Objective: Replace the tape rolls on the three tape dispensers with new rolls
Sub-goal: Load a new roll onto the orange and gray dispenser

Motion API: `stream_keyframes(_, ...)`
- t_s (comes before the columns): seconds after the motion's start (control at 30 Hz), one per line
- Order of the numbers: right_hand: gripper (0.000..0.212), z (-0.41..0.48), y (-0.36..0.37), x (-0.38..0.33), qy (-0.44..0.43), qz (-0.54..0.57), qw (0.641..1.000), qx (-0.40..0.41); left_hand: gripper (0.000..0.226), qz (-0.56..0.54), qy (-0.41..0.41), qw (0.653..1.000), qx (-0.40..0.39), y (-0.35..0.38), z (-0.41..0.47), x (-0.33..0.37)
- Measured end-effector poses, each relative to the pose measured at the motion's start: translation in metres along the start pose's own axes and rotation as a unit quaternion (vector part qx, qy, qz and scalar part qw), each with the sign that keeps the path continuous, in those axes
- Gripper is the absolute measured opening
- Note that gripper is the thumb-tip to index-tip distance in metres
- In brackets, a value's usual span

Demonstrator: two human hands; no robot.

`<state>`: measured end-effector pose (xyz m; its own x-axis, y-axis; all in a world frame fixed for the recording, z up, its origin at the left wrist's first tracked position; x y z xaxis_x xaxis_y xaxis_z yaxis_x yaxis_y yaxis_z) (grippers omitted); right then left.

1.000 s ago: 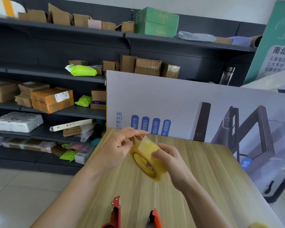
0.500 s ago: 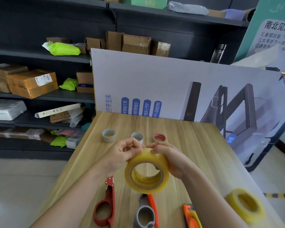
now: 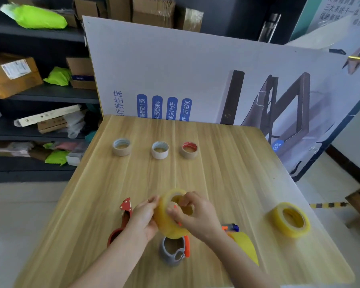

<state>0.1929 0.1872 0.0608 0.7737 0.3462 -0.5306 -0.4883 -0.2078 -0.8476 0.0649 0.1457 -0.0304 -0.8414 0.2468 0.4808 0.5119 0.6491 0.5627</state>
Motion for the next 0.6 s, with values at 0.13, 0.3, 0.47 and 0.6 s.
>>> stream_keyframes(0.13,0.036,-0.009,0.052,-0.003,-0.100,-0.194,0.970,-0.104,0.014,-0.040,-0.031,0.998,0.021,-0.007,0.002,-0.019)
stream_keyframes(0.3,0.028,-0.008,0.060,0.003,-0.128,-0.194,0.970,-0.071,0.006,-0.009,-0.004,0.999,-0.036,-0.002,0.003,-0.018)
stream_keyframes(0.47,0.049,-0.007,0.055,0.032,-0.016,-0.001,0.999,-0.038,0.020,0.039,0.017,0.999,0.010,-0.026,0.013,-0.014)
stream_keyframes(0.6,0.026,-0.004,0.045,0.096,0.187,0.032,0.981,0.025,0.014,0.069,-0.051,0.996,0.002,-0.046,0.020,-0.024)
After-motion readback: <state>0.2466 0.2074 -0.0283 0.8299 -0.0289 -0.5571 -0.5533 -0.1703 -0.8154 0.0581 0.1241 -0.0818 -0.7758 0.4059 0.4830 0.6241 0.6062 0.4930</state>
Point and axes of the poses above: each hand's wrist, its own z-axis towards the middle knuckle, its own y-axis out of the palm, x = y × z, the point moved 10 cm from there along z, towards the middle knuckle, and after that the axes turned 13 degrees about -z, right-handed, at the moved point
